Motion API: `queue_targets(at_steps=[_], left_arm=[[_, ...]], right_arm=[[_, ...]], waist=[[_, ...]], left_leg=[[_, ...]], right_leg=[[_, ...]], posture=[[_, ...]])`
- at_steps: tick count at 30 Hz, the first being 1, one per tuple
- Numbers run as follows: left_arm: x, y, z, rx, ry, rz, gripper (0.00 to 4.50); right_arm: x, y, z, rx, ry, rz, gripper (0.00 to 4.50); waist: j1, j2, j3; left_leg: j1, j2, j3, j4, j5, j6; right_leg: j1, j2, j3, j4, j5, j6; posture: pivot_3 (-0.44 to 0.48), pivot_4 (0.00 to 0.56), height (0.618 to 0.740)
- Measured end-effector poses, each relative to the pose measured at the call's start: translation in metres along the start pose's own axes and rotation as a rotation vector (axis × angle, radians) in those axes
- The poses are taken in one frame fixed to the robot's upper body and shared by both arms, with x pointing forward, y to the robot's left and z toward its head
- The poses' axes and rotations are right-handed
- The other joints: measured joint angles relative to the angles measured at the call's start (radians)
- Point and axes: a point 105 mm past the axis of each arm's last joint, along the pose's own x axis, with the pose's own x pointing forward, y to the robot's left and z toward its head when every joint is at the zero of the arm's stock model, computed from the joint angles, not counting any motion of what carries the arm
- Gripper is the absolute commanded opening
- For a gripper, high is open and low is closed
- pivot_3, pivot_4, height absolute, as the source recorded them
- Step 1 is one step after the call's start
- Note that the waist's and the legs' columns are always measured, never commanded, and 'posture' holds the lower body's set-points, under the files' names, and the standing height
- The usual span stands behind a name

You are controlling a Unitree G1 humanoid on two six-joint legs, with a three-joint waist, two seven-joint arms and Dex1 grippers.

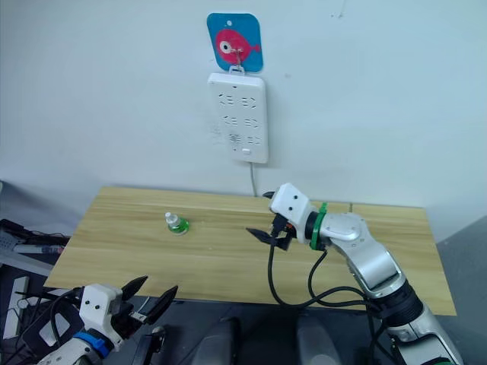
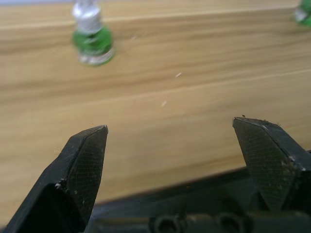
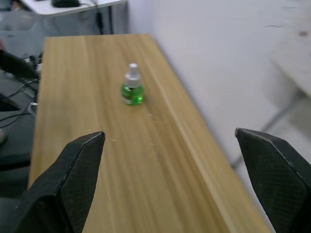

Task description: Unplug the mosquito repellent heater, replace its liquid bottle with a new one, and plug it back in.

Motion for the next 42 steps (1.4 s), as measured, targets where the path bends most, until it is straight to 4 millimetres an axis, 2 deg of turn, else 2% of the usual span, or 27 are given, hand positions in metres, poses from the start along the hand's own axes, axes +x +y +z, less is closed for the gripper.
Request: queue_targets(at_steps=[4,9,13,18,26,32,36,39,42], left_arm=[[0.023,0.013,0.012,0.023,-0.052,0.032,4.5],[0.056,0.041,0.022,0.033,-0.103,0.118,4.5],[0.073,0.054,0.021,0.017,-0.101,0.159,4.5],[0.091,0.061,0.024,0.026,-0.107,0.164,4.5],[0.116,0.069,0.048,0.052,-0.19,0.177,4.5],[0.133,0.071,0.062,0.055,-0.234,0.173,4.5],[0.137,0.071,0.065,0.059,-0.247,0.168,4.5],[0.137,0.07,0.063,0.064,-0.248,0.157,3.96],[0.139,0.066,0.063,0.085,-0.253,0.137,3.04]], right_arm=[[-0.002,0.003,-0.006,0.01,0.045,0.016,4.47],[-0.003,0.008,-0.007,0.013,0.091,0.017,4.47],[-0.001,0.012,-0.004,0.03,0.117,0.008,4.47],[-0.003,0.014,0.005,0.038,0.134,0.015,4.47],[-0.014,0.014,0.008,0.058,0.166,0.009,4.47],[-0.019,0.015,0.004,0.068,0.197,-0.002,4.47],[-0.023,0.017,0.002,0.079,0.211,0.002,4.47],[-0.024,0.016,-0.001,0.083,0.22,-0.005,4.5],[-0.026,0.012,-0.001,0.084,0.22,-0.026,4.5]], waist=[[0.01,0.0,0.002],[-0.002,-0.003,0.014],[-0.019,-0.003,0.049],[-0.02,-0.003,0.099],[-0.02,0.0,0.148],[-0.028,0.0,0.158],[-0.034,-0.001,0.159],[-0.04,-0.001,0.159],[-0.044,-0.001,0.16]], left_leg=[[-0.001,-0.001,0.0,0.0,0.0,0.0],[0.0,0.001,0.0,0.0,0.0,0.0],[0.0,0.001,0.0,0.0,0.0,0.0],[-0.003,0.001,0.0,0.0,0.0,0.0],[-0.006,0.0,-0.001,0.0,0.0,-0.001],[-0.006,0.0,0.0,0.0,0.0,-0.001],[-0.006,0.0,0.0,0.0,0.0,-0.001],[-0.006,0.0,0.0,0.0,0.0,-0.001],[-0.006,0.0,0.0,0.0,0.0,-0.002]], right_leg=[[0.0,-0.001,0.0,0.0,0.002,-0.004],[-0.001,0.001,0.0,0.001,0.002,-0.003],[-0.001,0.001,0.0,0.001,0.002,-0.003],[-0.003,0.001,0.0,0.002,0.002,-0.003],[-0.005,-0.001,-0.002,0.001,0.003,-0.003],[-0.005,-0.001,-0.001,0.001,0.0,0.001],[-0.005,-0.001,-0.001,0.001,0.0,0.002],[-0.005,-0.002,-0.001,0.001,0.0,0.002],[-0.005,-0.002,-0.001,0.001,0.0,0.003]], posture=[[-0.008,0.251,0.725],[-0.055,0.325,0.725],[-0.088,0.395,0.725],[-0.105,0.445,0.725],[-0.155,0.473,0.725],[-0.17,0.474,0.725],[-0.176,0.463,0.725],[-0.177,0.457,0.725],[-0.181,0.451,0.725]])
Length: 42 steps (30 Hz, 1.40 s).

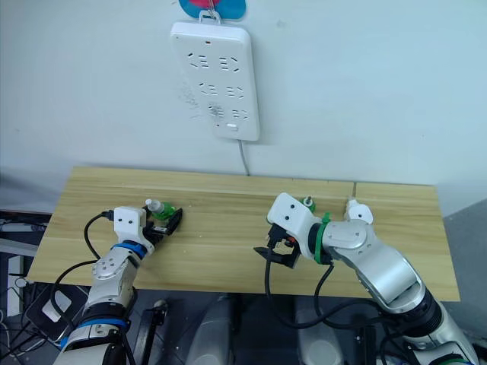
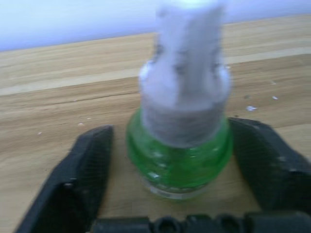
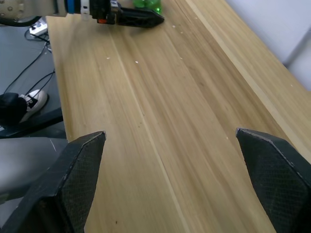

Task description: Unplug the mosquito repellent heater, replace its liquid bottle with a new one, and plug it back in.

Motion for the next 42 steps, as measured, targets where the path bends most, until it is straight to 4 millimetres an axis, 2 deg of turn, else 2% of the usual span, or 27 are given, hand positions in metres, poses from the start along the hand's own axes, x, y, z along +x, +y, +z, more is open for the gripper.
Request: queue_targets(at_steps=[2,3,8,11,15,19,21,24,26,34,37,42], left_arm=[[0.001,-0.002,0.001,0.013,-0.005,-0.012,2.4],[0.002,-0.003,0.001,0.021,-0.008,-0.02,2.26],[0.002,-0.01,0.004,0.095,0.0,-0.094,2.26],[-0.006,-0.032,0.009,0.175,0.021,-0.256,2.26],[-0.012,-0.078,0.044,0.256,0.006,-0.549,2.26],[-0.021,-0.113,0.081,0.235,0.013,-0.793,2.26],[-0.027,-0.132,0.102,0.243,0.017,-0.944,2.26],[-0.031,-0.153,0.127,0.269,-0.022,-1.091,2.26],[-0.031,-0.158,0.135,0.283,-0.028,-1.141,2.26],[-0.036,-0.163,0.129,0.307,0.04,-1.24,2.26],[-0.035,-0.16,0.127,0.309,0.054,-1.24,2.26],[-0.034,-0.16,0.13,0.311,0.049,-1.244,2.26]], right_arm=[[-0.002,-0.002,-0.001,0.0,0.002,-0.011,4.5],[-0.002,-0.003,-0.001,0.001,0.003,-0.014,4.5],[-0.004,-0.004,-0.005,0.002,0.008,-0.017,4.5],[-0.008,-0.005,-0.001,0.009,-0.027,-0.009,4.5],[-0.013,-0.005,0.011,0.027,-0.099,0.025,4.5],[-0.015,0.0,0.027,0.048,-0.173,0.086,4.5],[-0.013,0.001,0.042,0.072,-0.227,0.109,4.5],[-0.006,0.002,0.059,0.129,-0.289,0.126,4.5],[-0.004,-0.001,0.061,0.136,-0.289,0.118,4.5],[0.005,0.0,0.068,0.125,-0.301,0.123,4.5],[0.006,-0.001,0.07,0.116,-0.315,0.118,3.58],[0.01,0.001,0.069,0.077,-0.312,0.116,1.75]], waist=[[-0.001,0.0,0.0],[-0.001,0.0,0.0],[-0.002,0.0,0.0],[-0.003,-0.002,-0.001],[0.003,-0.006,-0.004],[-0.002,-0.007,-0.006],[-0.004,-0.008,-0.01],[-0.005,-0.009,-0.032],[-0.006,-0.008,-0.043],[-0.008,-0.009,-0.057],[-0.008,-0.009,-0.066],[-0.008,-0.009,-0.075]], left_leg=[[0.0,0.0,0.0,0.0,0.0,0.0],[0.0,0.0,0.0,0.0,0.0,0.0],[0.0,0.0,0.0,-0.001,0.0,-0.001],[-0.004,0.001,0.0,-0.001,0.002,-0.006],[-0.011,0.0,-0.003,-0.001,0.006,-0.014],[-0.013,0.0,-0.003,-0.001,0.007,-0.015],[-0.013,0.0,-0.003,-0.001,0.007,-0.015],[-0.015,0.0,-0.003,-0.001,0.007,-0.015],[-0.016,-0.001,-0.003,-0.002,0.007,-0.015],[-0.016,0.0,-0.004,-0.001,0.007,-0.015],[-0.016,-0.001,-0.004,-0.001,0.007,-0.015],[-0.017,0.0,-0.005,-0.001,0.007,-0.015]], right_leg=[[0.0,0.0,0.0,0.0,0.0,0.0],[0.0,0.0,0.0,-0.001,0.0,0.0],[0.0,0.0,0.0,-0.002,0.0,0.0],[-0.004,-0.001,-0.001,-0.002,0.0,0.0],[-0.011,-0.002,-0.003,0.0,0.004,-0.004],[-0.014,-0.001,-0.003,0.001,0.004,-0.003],[-0.015,-0.001,-0.004,0.002,0.004,-0.003],[-0.016,-0.001,-0.005,0.001,0.004,-0.004],[-0.016,-0.001,-0.005,0.0,0.004,-0.004],[-0.017,-0.001,-0.006,0.002,0.004,-0.004],[-0.017,-0.001,-0.006,0.002,0.004,-0.004],[-0.017,-0.001,-0.007,0.003,0.004,-0.004]], posture=[[-0.178,0.445,0.725],[-0.177,0.442,0.725],[-0.156,0.396,0.725],[-0.138,0.357,0.725],[-0.132,0.311,0.725],[-0.135,0.264,0.725],[-0.135,0.25,0.725],[-0.137,0.229,0.725],[-0.14,0.221,0.725],[-0.136,0.201,0.725],[-0.134,0.197,0.725],[-0.13,0.192,0.725]])
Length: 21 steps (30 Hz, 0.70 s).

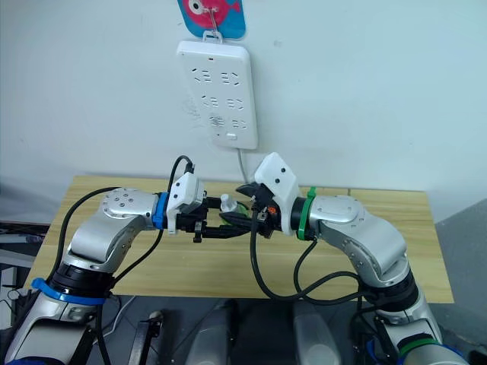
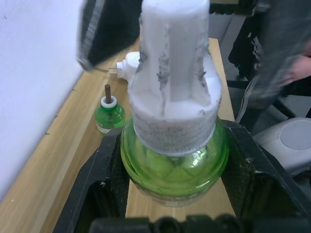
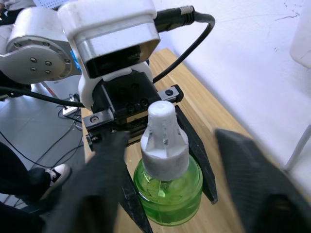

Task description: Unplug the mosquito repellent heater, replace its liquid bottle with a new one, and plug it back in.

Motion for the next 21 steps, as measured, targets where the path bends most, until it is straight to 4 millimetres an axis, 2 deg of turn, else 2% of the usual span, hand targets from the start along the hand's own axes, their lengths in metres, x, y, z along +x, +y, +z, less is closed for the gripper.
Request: queue_targets(at_steps=[2,14,16,17,21], left_arm=[[0.001,0.0,0.002,0.005,-0.003,-0.005,2.26],[0.002,0.004,0.003,0.038,-0.041,0.001,2.26],[0.002,0.005,0.002,0.047,-0.049,0.005,2.98],[0.001,0.007,0.001,0.056,-0.048,0.014,3.18],[-0.003,0.011,-0.001,0.01,-0.061,0.034,3.22]], right_arm=[[0.0,0.0,0.0,-0.027,0.0,-0.002,1.04],[0.0,-0.003,0.0,-0.073,-0.026,-0.004,1.01],[0.0,-0.004,0.0,-0.073,-0.032,0.0,1.01],[-0.001,-0.004,-0.001,-0.07,-0.032,0.003,1.01],[-0.004,-0.007,0.0,-0.078,-0.049,-0.004,1.01]], waist=[[0.0,0.0,-0.002],[0.0,0.0,-0.026],[0.0,0.0,-0.027],[0.0,0.0,-0.027],[-0.001,0.0,-0.029]], left_leg=[[0.0,0.0,0.0,0.0,0.0,0.0],[0.0,0.0,0.0,0.002,0.0,0.0],[0.0,0.0,0.0,0.002,0.0,0.001],[0.001,0.0,0.0,0.002,0.001,0.001],[0.001,0.0,0.0,0.002,0.001,0.001]], right_leg=[[0.0,0.0,0.0,0.0,0.0,0.0],[0.0,0.0,0.0,0.002,0.0,-0.001],[0.0,0.0,0.0,0.003,0.001,-0.002],[0.0,0.0,0.0,0.003,0.001,-0.002],[0.0,0.0,0.0,0.004,0.002,-0.002]], posture=[[-0.131,0.189,0.725],[-0.135,0.182,0.725],[-0.139,0.181,0.725],[-0.139,0.181,0.725],[-0.14,0.18,0.725]])
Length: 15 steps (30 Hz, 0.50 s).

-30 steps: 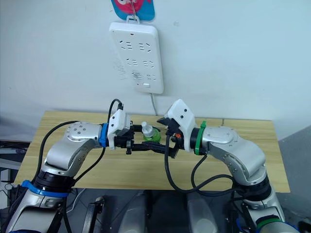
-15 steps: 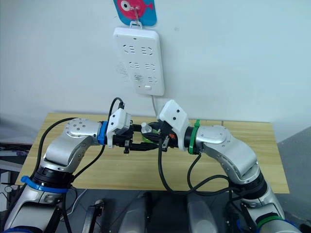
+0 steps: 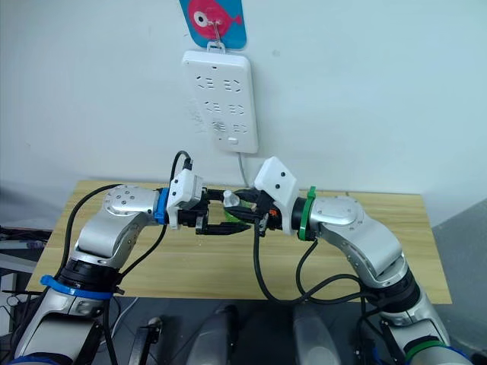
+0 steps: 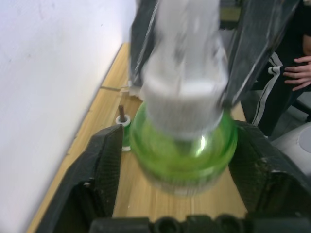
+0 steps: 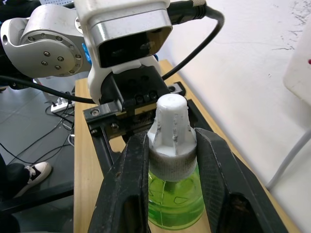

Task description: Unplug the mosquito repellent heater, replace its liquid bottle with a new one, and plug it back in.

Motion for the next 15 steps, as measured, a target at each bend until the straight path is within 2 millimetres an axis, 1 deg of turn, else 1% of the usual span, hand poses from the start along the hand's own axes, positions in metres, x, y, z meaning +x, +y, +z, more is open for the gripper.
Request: queue_targets(at_steps=[5,9,14,15], left_arm=[[-0.001,0.0,0.009,-0.087,-0.069,0.02,3.22],[0.002,-0.003,0.015,-0.102,-0.1,0.009,3.22],[0.004,-0.005,0.015,-0.08,-0.091,-0.009,2.29],[0.003,-0.005,0.015,-0.07,-0.086,-0.01,2.29]], right_arm=[[-0.005,-0.004,0.004,-0.009,-0.026,-0.014,1.01],[-0.004,-0.003,0.005,-0.005,-0.036,-0.007,1.01],[-0.004,-0.002,0.005,-0.002,-0.036,-0.001,1.01],[-0.004,-0.002,0.004,0.0,-0.037,0.001,1.01]], waist=[[-0.001,0.0,-0.004],[-0.002,0.0,-0.014],[-0.007,0.0,-0.02],[-0.008,0.0,-0.021]], left_leg=[[0.0,0.0,0.0,0.0,0.0,0.0],[0.0,0.0,0.0,0.0,0.0,0.0],[0.003,0.0,0.0,0.001,0.0,0.0],[0.003,0.0,0.0,0.001,0.0,0.001]], right_leg=[[0.0,0.0,0.0,0.0,0.0,0.0],[0.0,0.0,0.0,0.001,0.0,0.0],[0.002,0.0,0.0,0.002,0.0,-0.001],[0.002,0.0,0.0,0.002,0.001,-0.001]], posture=[[-0.141,0.175,0.725],[-0.143,0.172,0.725],[-0.149,0.168,0.725],[-0.149,0.168,0.725]])
